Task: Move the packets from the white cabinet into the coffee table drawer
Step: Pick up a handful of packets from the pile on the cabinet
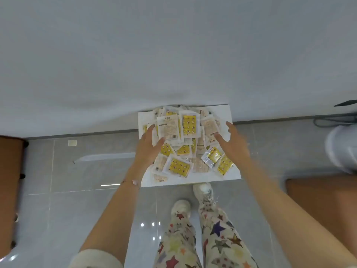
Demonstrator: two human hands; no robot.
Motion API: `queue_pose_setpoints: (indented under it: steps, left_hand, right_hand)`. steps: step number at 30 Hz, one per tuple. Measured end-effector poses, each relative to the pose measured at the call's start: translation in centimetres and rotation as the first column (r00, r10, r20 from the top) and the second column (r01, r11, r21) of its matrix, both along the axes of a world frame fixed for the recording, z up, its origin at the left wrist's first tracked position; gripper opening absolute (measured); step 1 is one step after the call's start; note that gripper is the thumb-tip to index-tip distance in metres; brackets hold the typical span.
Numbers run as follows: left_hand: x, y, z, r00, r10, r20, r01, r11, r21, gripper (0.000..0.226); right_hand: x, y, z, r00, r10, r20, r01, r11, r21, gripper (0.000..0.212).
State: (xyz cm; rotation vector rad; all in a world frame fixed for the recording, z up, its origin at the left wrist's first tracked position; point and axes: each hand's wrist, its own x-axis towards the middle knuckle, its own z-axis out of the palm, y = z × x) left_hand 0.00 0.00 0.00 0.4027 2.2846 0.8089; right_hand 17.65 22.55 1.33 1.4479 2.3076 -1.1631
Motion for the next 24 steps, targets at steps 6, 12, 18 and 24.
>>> queue_pose_setpoints:
  steps: [6,12,18,24]
  left_hand:
    - [0.0,3.8,-8.0,0.989,0.109,-0.100,-0.122,0.983,-0.139,0.065]
    - [0.2,5.9,-12.0,0.934,0.243,-0.264,-0.301,0.930,-0.209,0.085]
    - [0.7,6.0,-13.2,0.848,0.528,-0.056,-0.531,0.843,-0.083,0.091]
    - [1.0,7.0,-12.5,0.787,0.611,0.086,-0.615,0.788,0.028,0.063]
  right_hand:
    - [-3.1,2.0,-8.5,0.998,-0.021,0.066,0.023,0.999,-0.033,0.074]
    - [-4.0,2.9,-12.5,0.991,-0.030,0.130,0.014,0.992,0.128,0.082]
    - [-4.0,3.5,-13.6,0.989,-0.149,0.023,0.149,0.988,-0.035,0.090]
    - [-3.7,4.2,-13.5,0.960,-0.266,-0.089,0.253,0.958,-0.135,0.079]
